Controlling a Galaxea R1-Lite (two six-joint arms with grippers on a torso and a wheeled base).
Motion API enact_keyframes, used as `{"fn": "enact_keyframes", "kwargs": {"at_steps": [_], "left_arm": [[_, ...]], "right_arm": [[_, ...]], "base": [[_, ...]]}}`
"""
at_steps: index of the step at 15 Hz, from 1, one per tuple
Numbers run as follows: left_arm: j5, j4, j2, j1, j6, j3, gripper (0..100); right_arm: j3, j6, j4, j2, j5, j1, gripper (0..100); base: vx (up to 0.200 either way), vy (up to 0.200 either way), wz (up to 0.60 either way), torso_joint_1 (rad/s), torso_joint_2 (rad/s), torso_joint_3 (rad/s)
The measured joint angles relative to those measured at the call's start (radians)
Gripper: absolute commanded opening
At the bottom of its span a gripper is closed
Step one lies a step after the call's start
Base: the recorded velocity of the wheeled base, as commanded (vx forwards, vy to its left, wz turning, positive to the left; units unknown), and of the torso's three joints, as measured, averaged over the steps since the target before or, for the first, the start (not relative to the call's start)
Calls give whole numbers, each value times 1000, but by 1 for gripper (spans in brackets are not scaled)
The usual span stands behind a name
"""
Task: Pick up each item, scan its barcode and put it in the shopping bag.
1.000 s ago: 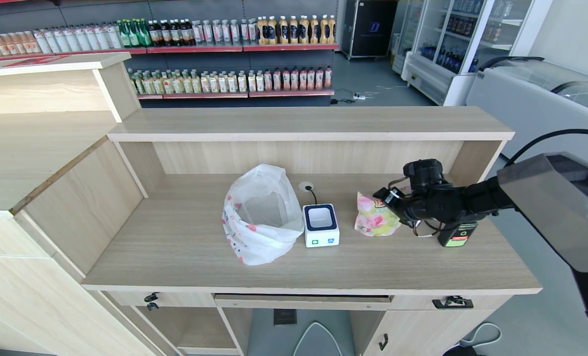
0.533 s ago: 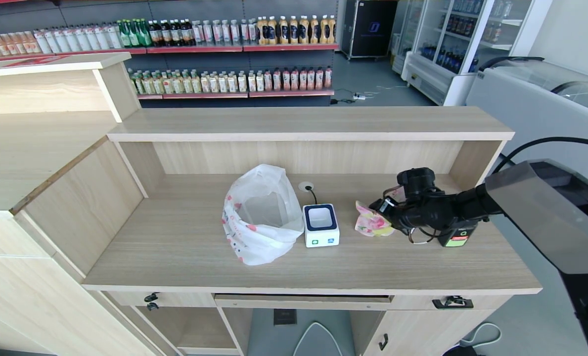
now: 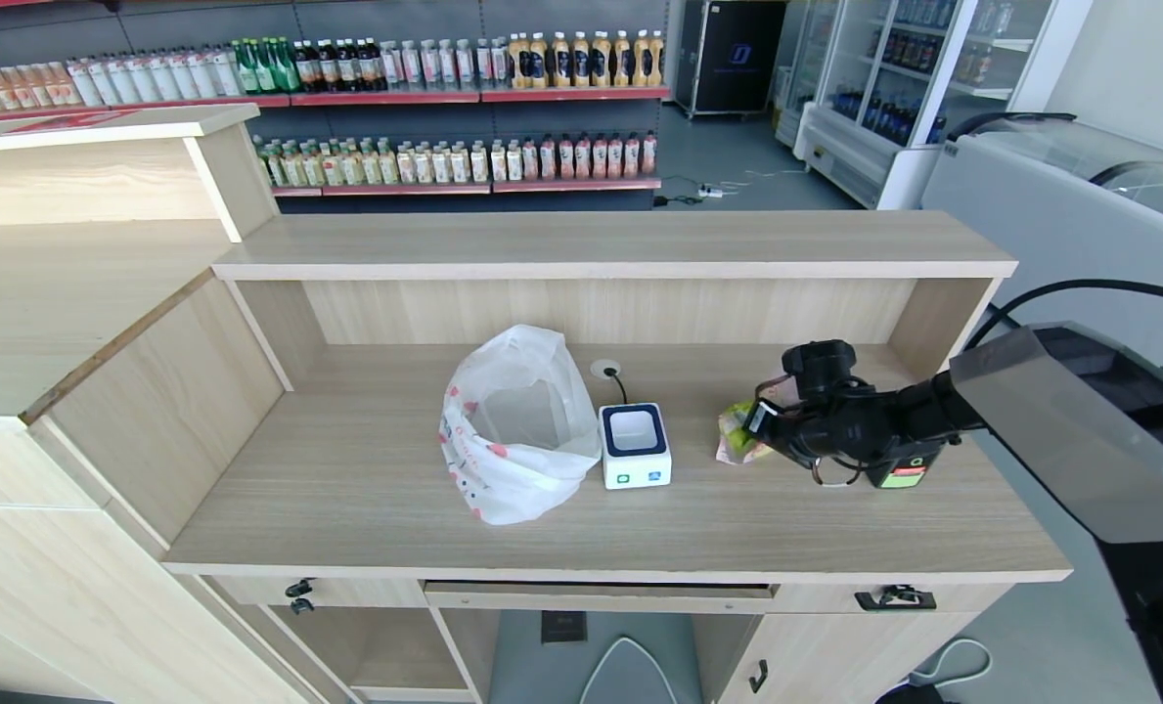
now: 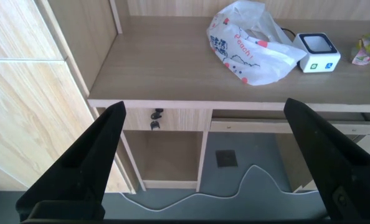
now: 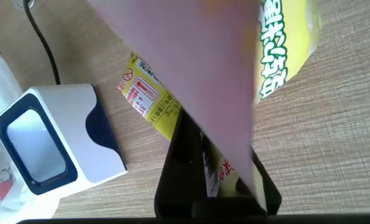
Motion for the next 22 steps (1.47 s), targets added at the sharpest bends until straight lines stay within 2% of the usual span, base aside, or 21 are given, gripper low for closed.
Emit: {"fn": "enact_keyframes", "kwargs": {"at_steps": [5,14,16,22], "left_arm": [[0,0,0,0,0,0,100],[0,0,0,0,0,0,100],[0,0,0,0,0,0,100],[0,0,0,0,0,0,100]], "right_arm": [[37,-29,0,-110,6,-5,0],[306,-79,-140,-438,126,24,0],[344,-123,-179,-521,233,31,0],[511,-411,-366,-799,818,33,0]], "base": [[0,0,0,0,0,0],[0,0,0,0,0,0],[0,0,0,0,0,0],[0,0,0,0,0,0]]}}
